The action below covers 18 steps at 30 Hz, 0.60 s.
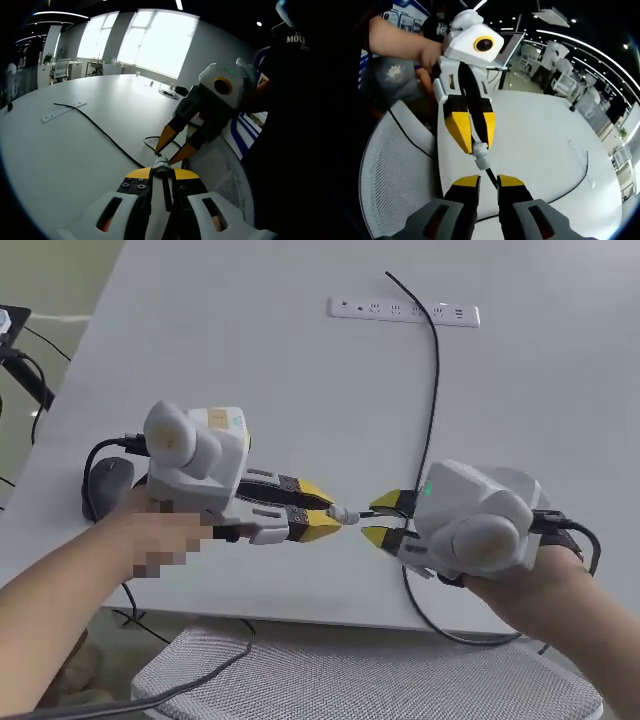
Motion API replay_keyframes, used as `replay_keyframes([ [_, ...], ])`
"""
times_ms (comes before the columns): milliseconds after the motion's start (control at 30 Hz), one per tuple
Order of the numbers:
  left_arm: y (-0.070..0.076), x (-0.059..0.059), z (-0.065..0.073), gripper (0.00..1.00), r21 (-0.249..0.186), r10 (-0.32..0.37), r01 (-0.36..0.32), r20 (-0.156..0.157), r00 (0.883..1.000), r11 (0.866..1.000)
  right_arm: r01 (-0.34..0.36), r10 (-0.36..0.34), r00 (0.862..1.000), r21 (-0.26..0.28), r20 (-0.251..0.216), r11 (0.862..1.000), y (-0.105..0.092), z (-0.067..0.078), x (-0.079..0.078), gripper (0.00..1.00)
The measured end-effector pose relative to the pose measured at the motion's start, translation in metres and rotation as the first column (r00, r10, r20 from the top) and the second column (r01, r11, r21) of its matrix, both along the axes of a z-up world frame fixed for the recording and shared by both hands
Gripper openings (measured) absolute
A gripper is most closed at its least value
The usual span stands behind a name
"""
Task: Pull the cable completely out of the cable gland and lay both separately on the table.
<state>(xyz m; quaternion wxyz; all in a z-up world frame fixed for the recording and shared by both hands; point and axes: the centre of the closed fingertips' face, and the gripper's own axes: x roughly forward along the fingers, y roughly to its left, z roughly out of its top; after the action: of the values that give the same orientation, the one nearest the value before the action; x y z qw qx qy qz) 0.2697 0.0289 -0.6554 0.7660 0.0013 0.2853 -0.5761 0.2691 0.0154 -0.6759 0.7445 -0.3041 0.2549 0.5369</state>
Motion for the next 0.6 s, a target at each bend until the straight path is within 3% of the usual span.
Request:
replay_keyframes([
  [200,-0.001,-0.001,-0.001,0.15,0.003,-0.003,0.003,-0.001,1.0,1.0,-0.02,0.02,1.0,-0.006,0.012,1.0,0.003,-0.002,0.003,0.02],
  [500,-0.002,0.001,0.002,0.15,-0.008,0.003,-0.003,0.004,1.0,1.0,0.016,-0.016,1.0,-0.006,-0.021,1.0,-0.003,-0.006,0.005,0.0],
  [600,-0.002,0.001,0.002,0.15,-0.011,0.0,0.0,0.01,1.0,1.0,0.044,-0.043,0.998,0.005,-0.053,0.999,-0.006,-0.007,0.005,0.0],
])
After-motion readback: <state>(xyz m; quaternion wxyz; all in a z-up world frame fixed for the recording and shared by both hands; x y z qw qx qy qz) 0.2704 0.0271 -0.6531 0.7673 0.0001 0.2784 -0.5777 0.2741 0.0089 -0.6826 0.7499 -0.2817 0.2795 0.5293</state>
